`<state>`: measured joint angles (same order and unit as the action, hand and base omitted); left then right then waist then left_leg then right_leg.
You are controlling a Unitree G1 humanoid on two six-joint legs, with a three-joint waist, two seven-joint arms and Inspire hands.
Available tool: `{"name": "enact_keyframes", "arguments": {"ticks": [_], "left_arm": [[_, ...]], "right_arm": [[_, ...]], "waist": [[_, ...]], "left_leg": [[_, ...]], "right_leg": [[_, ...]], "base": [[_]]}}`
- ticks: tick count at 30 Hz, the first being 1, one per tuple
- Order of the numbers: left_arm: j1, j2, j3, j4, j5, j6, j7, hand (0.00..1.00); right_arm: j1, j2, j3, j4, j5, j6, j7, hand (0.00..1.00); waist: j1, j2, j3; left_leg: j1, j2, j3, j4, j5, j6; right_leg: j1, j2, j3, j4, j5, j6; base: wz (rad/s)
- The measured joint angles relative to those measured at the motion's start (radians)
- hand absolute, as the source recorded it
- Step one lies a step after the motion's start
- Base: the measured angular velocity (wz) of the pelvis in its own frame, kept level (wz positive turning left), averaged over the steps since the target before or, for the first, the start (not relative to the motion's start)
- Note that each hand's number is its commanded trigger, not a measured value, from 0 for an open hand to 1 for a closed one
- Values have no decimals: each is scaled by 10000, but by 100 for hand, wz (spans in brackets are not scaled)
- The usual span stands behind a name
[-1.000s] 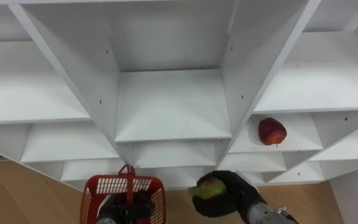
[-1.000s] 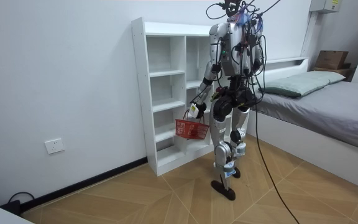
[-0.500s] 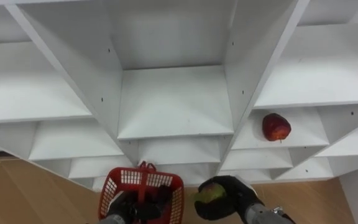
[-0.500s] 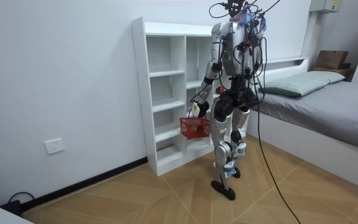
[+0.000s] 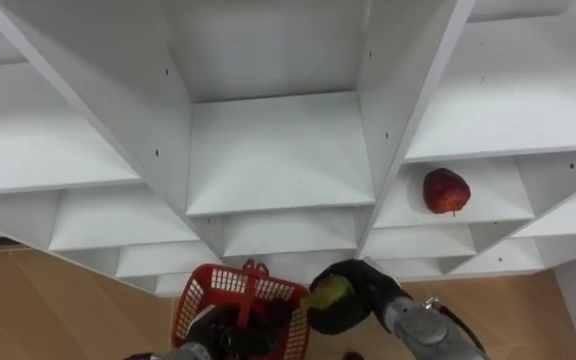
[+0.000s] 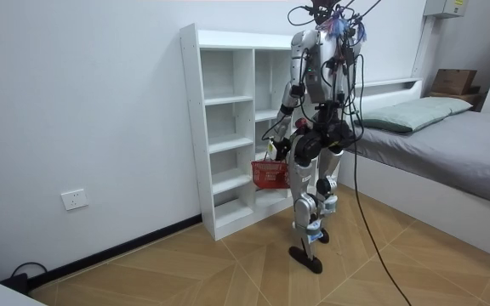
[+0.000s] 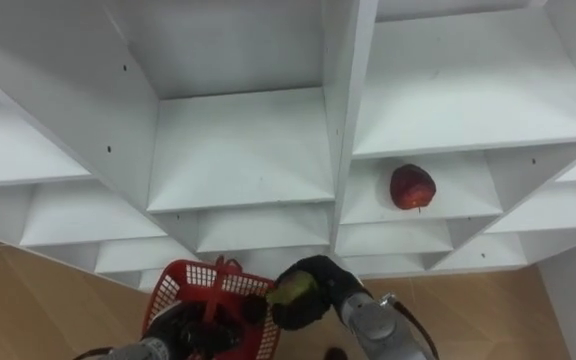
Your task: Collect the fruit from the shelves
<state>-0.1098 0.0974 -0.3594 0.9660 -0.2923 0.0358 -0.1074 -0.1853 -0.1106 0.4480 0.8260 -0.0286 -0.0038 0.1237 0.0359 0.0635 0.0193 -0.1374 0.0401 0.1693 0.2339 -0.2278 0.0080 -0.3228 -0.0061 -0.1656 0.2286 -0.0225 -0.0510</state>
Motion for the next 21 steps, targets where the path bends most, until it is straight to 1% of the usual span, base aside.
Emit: {"name": "enact_keyframes", "arguments": {"ticks": [2,4,6,9,14,19,20,21], "left_arm": [[-13,2,-22,0,-1,0,-93,100],[-36,5,-219,0,-12,0,-118,100],[-43,0,-478,0,-11,0,-165,100],[-52,-24,-542,-9,-9,0,-199,100],[-79,-23,-638,-11,-1,3,-248,100],[-98,-28,-998,-24,2,29,-248,100],[-120,-25,-1091,-27,2,37,-248,100],[-150,-28,-1146,-28,7,61,-250,100]], "right_arm": [[-6,23,18,0,-209,2,-14,100],[-15,72,43,0,-202,2,-19,100],[-41,184,99,4,-200,2,-57,100],[-85,327,105,53,-199,3,-110,100],[-139,376,126,53,-180,21,-120,100],[-185,386,533,58,-89,63,-141,100],[-228,384,649,84,-60,65,-136,93],[-283,385,762,145,-60,66,-126,62]], "waist": [[0,-9,4],[0,-14,8],[-5,-30,16],[-11,-76,39],[-5,-129,31],[22,-119,29],[18,-112,28],[12,-102,24]], "left_leg": [[-2,-5,-1,-3,0,0],[2,-8,-2,-17,1,2],[6,-8,-2,-18,1,2],[-35,-8,-13,-17,2,3],[-277,-36,-15,30,12,17],[-276,-25,-19,35,12,18],[-275,-26,-18,36,12,18],[-270,-26,-21,37,12,18]], "right_leg": [[1,-8,0,-2,-1,2],[1,-12,-1,-4,-1,4],[1,-11,1,-9,-1,4],[-32,-61,4,1,-1,4],[-290,-74,-5,82,1,5],[-295,-85,-18,81,3,3],[-295,-85,-19,81,3,2],[-291,-86,-23,82,4,2]], "base": [[0],[0],[0],[0],[0],[0],[0],[0]]}}
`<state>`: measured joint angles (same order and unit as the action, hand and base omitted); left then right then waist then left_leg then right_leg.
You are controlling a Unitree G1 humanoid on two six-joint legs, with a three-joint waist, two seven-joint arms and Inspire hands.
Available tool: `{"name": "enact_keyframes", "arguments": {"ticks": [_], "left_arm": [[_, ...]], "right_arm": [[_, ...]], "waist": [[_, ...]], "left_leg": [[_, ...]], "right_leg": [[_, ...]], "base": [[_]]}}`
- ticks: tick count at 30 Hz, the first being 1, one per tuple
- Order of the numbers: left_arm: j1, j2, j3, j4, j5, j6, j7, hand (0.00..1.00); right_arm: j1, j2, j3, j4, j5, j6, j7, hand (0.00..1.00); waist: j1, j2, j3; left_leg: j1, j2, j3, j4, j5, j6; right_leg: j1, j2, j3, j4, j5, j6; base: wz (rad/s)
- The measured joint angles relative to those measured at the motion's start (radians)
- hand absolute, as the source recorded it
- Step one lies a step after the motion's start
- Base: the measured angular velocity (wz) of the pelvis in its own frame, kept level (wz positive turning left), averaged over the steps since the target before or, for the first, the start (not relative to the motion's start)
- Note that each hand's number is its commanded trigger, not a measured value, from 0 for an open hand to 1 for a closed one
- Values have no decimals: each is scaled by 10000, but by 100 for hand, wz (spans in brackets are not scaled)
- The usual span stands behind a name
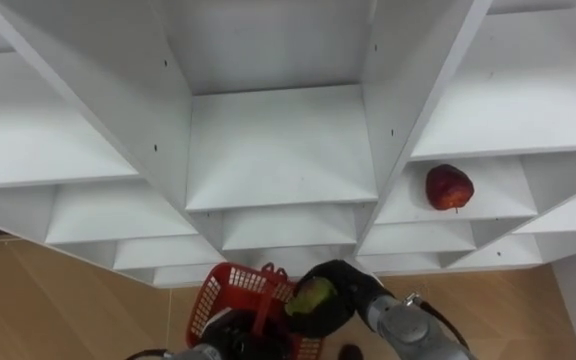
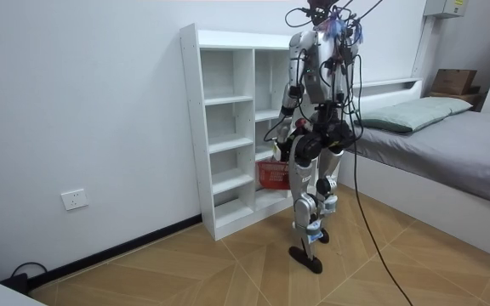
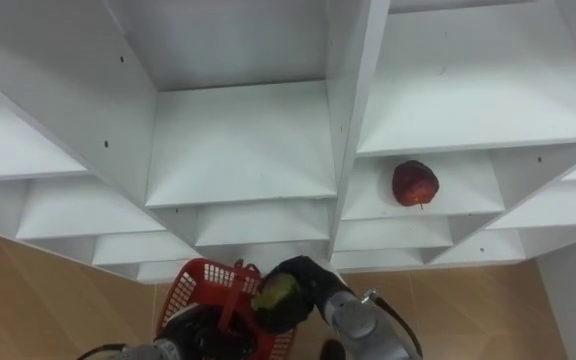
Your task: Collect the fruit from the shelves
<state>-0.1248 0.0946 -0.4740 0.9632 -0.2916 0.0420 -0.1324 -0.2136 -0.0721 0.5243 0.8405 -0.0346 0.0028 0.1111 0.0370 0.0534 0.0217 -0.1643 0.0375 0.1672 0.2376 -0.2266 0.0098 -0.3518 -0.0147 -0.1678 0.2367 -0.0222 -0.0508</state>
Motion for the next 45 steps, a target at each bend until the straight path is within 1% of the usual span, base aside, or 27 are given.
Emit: {"name": "enact_keyframes", "arguments": {"ticks": [1,7,9,12,22,26,31,34,39,41,45], "left_arm": [[-15,-10,-1,0,0,9,-2,100],[-139,-34,0,-1,7,9,-25,100],[-219,-93,-1,-22,-5,10,-26,100],[-291,-118,0,-25,-10,10,-26,100],[-300,-112,2,-54,-22,5,-27,100],[-318,-66,3,-151,-124,-1,-36,100],[-338,-33,-106,-159,-312,10,-32,100],[-339,-26,-148,-157,-319,10,-23,100],[-340,7,-195,-196,-319,10,-22,100],[-345,35,-189,-245,-342,10,-22,100],[-334,130,-183,-427,-486,10,-21,100]], "right_arm": [[-12,1,19,20,0,0,13,0],[-22,-8,27,119,0,0,20,0],[-22,-48,18,149,111,0,26,0],[-23,-107,11,194,732,1,114,0],[-172,-127,-10,644,965,-11,258,0],[-437,-139,-20,1024,1293,-28,510,0],[-452,-148,12,1268,1938,-54,587,0],[-421,-150,14,1297,2146,-40,669,0],[-420,-160,25,1302,2271,-42,743,0],[-410,-191,15,1300,2338,-43,740,0],[-390,-229,-76,1272,2386,-71,732,0]], "waist": [[2,6,-1],[100,133,-4],[174,167,-1],[222,180,-2],[235,190,7],[221,179,13],[160,158,29],[112,129,55],[-68,125,57],[-98,124,57],[-110,100,44]], "left_leg": [[1,0,0,0,0,0],[14,-2,1,3,1,-1],[20,-1,2,3,3,-5],[25,1,2,3,6,-8],[38,-6,12,1,7,-9],[67,-18,18,2,7,-8],[141,-16,6,0,7,-8],[153,-15,8,0,7,-8],[157,-16,7,-5,7,-8],[161,-6,8,-6,7,-8],[200,-1,8,-5,7,-8]], "right_leg": [[2,0,-3,1,0,-1],[6,-7,-2,20,3,-5],[7,-24,0,24,7,-10],[9,-27,4,25,12,-19],[9,-23,15,41,13,-20],[7,-23,47,68,8,-17],[100,-24,70,58,1,-15],[121,-22,119,52,-3,-9],[142,4,76,29,-4,-6],[183,0,-2,1,-4,-5],[203,1,-7,12,-14,-2]], "base": [[0],[0],[0],[0],[0],[0],[0],[0],[0],[2],[1]]}}
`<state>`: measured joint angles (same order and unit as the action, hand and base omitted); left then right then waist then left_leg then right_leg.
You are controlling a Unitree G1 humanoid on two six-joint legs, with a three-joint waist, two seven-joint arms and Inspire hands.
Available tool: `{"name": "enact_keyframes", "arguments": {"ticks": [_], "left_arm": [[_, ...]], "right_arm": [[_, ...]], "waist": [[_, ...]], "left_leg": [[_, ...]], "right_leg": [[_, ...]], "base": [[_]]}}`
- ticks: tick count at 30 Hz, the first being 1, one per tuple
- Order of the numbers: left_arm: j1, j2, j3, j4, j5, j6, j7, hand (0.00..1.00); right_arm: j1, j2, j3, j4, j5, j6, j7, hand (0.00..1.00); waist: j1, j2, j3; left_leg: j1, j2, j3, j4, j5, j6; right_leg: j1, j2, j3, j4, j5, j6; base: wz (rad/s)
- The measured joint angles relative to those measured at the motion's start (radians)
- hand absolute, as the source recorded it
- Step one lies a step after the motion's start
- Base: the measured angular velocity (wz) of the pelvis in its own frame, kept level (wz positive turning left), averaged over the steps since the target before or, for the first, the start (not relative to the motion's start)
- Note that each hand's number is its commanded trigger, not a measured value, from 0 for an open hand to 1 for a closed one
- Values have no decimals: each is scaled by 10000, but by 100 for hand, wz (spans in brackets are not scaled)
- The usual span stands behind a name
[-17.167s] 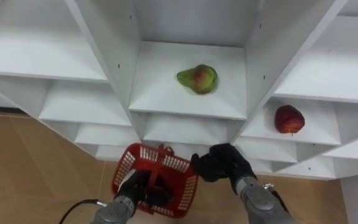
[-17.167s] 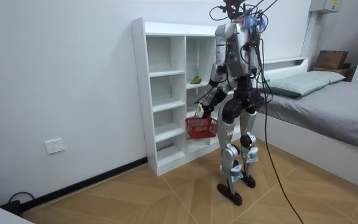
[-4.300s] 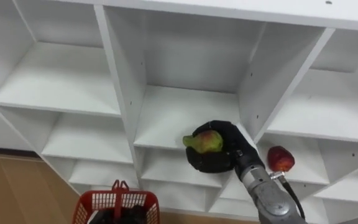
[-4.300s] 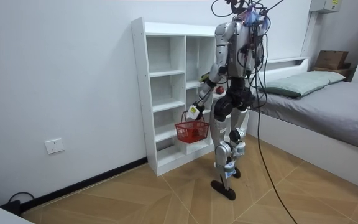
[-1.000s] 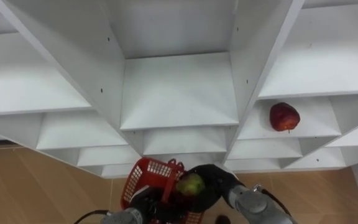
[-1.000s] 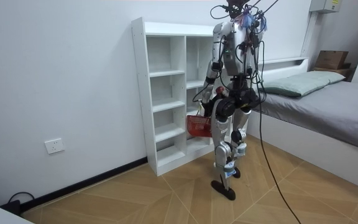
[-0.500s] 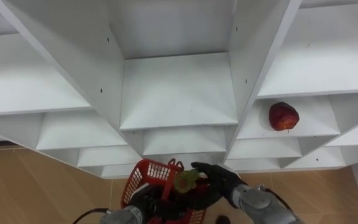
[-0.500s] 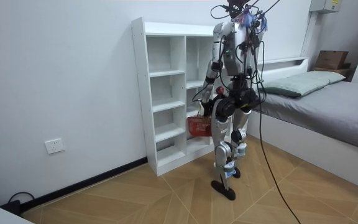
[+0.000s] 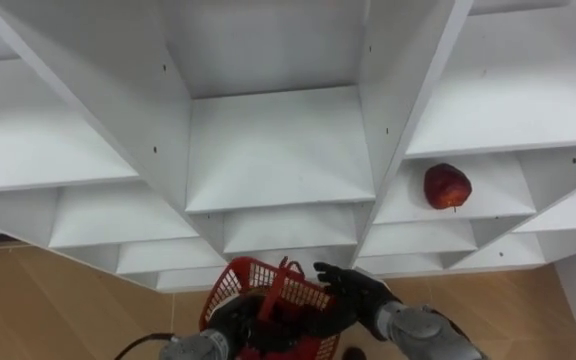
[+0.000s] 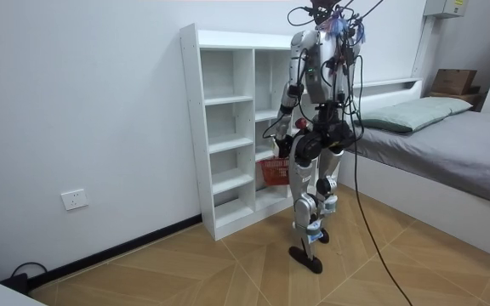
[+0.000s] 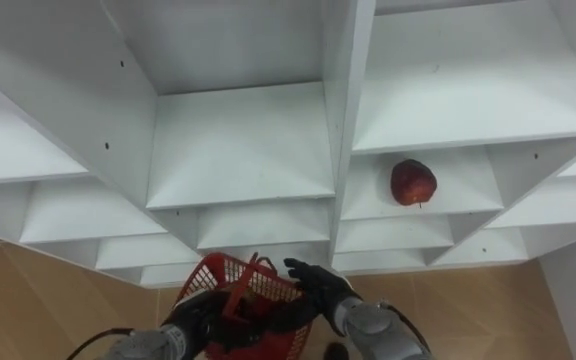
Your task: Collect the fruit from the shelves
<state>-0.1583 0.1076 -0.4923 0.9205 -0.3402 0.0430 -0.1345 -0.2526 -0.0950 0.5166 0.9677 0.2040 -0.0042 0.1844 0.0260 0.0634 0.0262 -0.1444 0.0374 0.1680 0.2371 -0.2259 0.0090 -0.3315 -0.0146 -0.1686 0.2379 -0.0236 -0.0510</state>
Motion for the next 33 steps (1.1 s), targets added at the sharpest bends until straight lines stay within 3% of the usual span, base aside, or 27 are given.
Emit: {"name": "enact_keyframes", "arguments": {"ticks": [8,13,14,18,24,28,33], "left_arm": [[144,33,56,-95,-13,-131,207,100],[329,68,412,-32,-17,-196,287,100],[441,69,570,-34,-33,-201,369,100],[754,203,890,-43,-27,-200,508,100],[996,228,1286,-276,-18,-197,1126,100],[1243,239,1576,-693,0,-197,1407,100],[1606,246,1751,-1095,-25,-193,1963,100]], "right_arm": [[484,-181,-289,-61,-28,-259,-103,0],[976,-257,-394,-59,304,-295,-209,0],[1112,-275,-413,-63,311,-296,-224,0],[1756,-350,-806,-624,304,-285,-497,0],[2626,-655,-1381,-2665,319,-291,-933,0],[3041,-663,-1909,-3108,323,-304,-1352,0],[3564,-712,-1958,-3151,350,-296,-1932,0]], "waist": [[-74,-240,-10],[-79,-397,-116],[-70,-428,-178],[-83,-541,-243],[-229,-555,-255],[-245,-573,-257],[-241,-676,-262]], "left_leg": [[499,6,10,-122,-1,-1],[900,24,2,-264,-1,-1],[1016,18,2,-345,-1,-1],[1175,23,4,-405,-5,-2],[1491,36,96,-541,-4,-10],[1756,29,241,-717,-6,-8],[2001,41,393,-861,-7,-7]], "right_leg": [[450,42,7,-23,-62,18],[900,96,25,-200,-41,47],[940,109,41,-200,-46,54],[1082,130,44,-224,-48,57],[1263,177,99,-206,-51,41],[1422,236,293,-213,-67,66],[1570,330,481,-303,-45,86]], "base": [[0],[0],[-3],[0],[-5],[-15],[-9]]}}
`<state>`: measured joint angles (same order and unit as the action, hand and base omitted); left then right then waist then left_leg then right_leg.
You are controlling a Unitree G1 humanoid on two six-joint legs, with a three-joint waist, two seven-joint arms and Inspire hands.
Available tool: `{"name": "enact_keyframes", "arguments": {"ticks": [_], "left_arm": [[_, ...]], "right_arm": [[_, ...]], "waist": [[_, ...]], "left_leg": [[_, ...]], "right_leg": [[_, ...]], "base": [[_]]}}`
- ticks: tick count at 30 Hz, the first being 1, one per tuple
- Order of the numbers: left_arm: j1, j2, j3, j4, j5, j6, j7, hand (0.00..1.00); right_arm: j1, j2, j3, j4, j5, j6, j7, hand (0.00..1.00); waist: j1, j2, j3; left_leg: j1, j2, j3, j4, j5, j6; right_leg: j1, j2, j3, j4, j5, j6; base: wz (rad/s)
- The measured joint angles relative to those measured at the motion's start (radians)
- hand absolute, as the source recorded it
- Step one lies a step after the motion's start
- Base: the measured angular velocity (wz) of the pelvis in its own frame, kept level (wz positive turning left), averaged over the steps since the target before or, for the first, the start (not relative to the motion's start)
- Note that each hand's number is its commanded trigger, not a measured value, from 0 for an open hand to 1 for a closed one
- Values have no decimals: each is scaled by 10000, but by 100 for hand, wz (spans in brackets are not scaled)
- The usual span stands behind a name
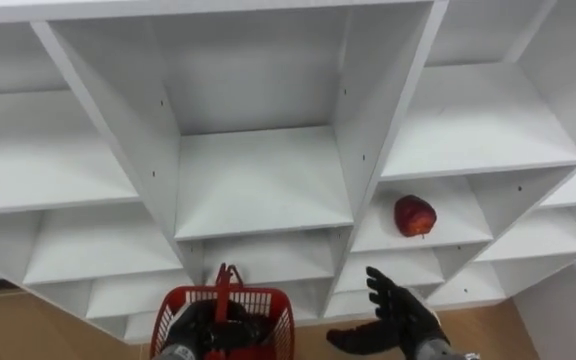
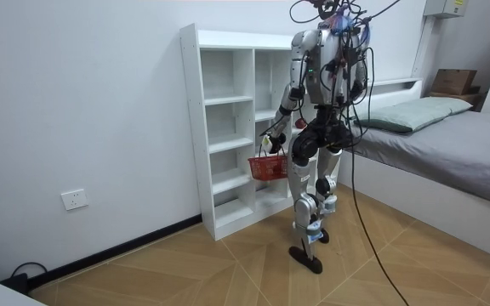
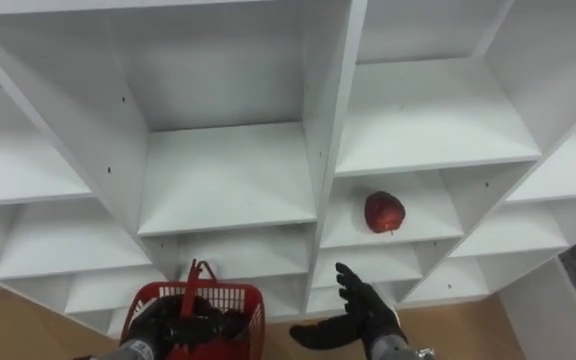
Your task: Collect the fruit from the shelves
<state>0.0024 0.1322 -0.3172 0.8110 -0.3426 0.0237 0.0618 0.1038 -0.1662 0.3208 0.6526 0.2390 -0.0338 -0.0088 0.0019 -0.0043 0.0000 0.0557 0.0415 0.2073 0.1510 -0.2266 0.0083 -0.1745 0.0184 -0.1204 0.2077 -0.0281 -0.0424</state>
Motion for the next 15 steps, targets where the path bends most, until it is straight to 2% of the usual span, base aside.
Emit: {"name": "enact_keyframes", "arguments": {"ticks": [4,7,10,12,15], "left_arm": [[209,18,44,-210,-37,22,260,100],[221,13,245,-244,-29,46,445,100],[275,12,400,-397,-22,208,569,100],[553,29,448,-878,-26,257,763,100],[636,39,456,-1055,-23,373,823,100]], "right_arm": [[439,29,-318,-522,27,22,-670,0],[444,74,-664,-659,391,22,-1343,0],[567,74,-900,-869,907,24,-2143,0],[794,77,-1063,-1173,1183,79,-2624,0],[1021,70,-1162,-1677,1212,130,-3219,0]], "waist": [[-58,-13,8],[-262,-73,9],[-320,-143,40],[-341,-192,27],[-493,-207,25]], "left_leg": [[60,-2,71,-30,-2,2],[109,-4,83,-48,-3,2],[209,2,90,-91,-11,-7],[255,19,88,-139,-28,-21],[252,23,57,-142,-28,-22]], "right_leg": [[-1,25,112,15,-1,4],[29,35,130,16,-2,6],[82,98,265,17,-3,6],[94,167,379,-3,-10,6],[95,172,369,-13,-10,5]], "base": [[-9],[-2],[-8],[-9],[0]]}}
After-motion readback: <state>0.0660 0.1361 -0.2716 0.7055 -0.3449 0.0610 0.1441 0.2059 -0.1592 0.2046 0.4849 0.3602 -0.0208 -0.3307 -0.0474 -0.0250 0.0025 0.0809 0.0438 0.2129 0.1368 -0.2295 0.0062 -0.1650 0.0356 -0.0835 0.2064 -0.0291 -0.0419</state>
